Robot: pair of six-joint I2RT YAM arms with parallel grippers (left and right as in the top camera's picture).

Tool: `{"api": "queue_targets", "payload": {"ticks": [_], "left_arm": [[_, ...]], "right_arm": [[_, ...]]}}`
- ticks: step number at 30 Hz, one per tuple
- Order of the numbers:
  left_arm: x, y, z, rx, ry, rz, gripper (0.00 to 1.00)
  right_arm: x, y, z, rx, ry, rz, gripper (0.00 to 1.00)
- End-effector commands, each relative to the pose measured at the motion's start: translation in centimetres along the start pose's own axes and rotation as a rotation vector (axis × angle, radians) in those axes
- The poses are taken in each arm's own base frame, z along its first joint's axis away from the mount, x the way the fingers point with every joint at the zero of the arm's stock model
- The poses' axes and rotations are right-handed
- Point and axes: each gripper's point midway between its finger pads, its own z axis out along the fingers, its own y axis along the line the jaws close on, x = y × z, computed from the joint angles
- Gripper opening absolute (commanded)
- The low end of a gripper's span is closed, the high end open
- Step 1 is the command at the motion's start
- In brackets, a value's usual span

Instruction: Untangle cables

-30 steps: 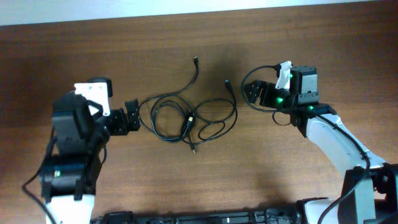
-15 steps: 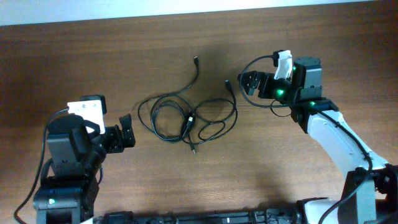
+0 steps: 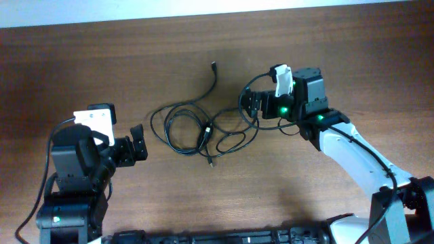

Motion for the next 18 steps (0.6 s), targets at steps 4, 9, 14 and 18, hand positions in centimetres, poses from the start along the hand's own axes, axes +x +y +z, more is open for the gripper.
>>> {"api": "queue_targets", "payload": {"ticks": [4,9,14,18], "left_arm": [[-0.3,0.3,-0.2,-0.016,-0.009,-0.014,0.99],[-0.3,0.3,-0.2,-0.016,-0.009,-0.014,0.99],[-0.3,0.3,-0.2,-0.016,-0.009,-0.014,0.99],[-0.3,0.3,-0.2,-0.016,-0.009,-0.014,0.99]], "right_arm": [[-1.1,-0.1,-0.1,0.029,-0.032,-0.028,0.99],[-0.6,-0.3,-0.1,0.035,-0.014,-0.018,0.99],[0.1,-0.4,-0.1,0.04,0.014,0.0,0.99],[0.7,-1.0,-0.1,0.068,0.037,0.013,0.98]]}}
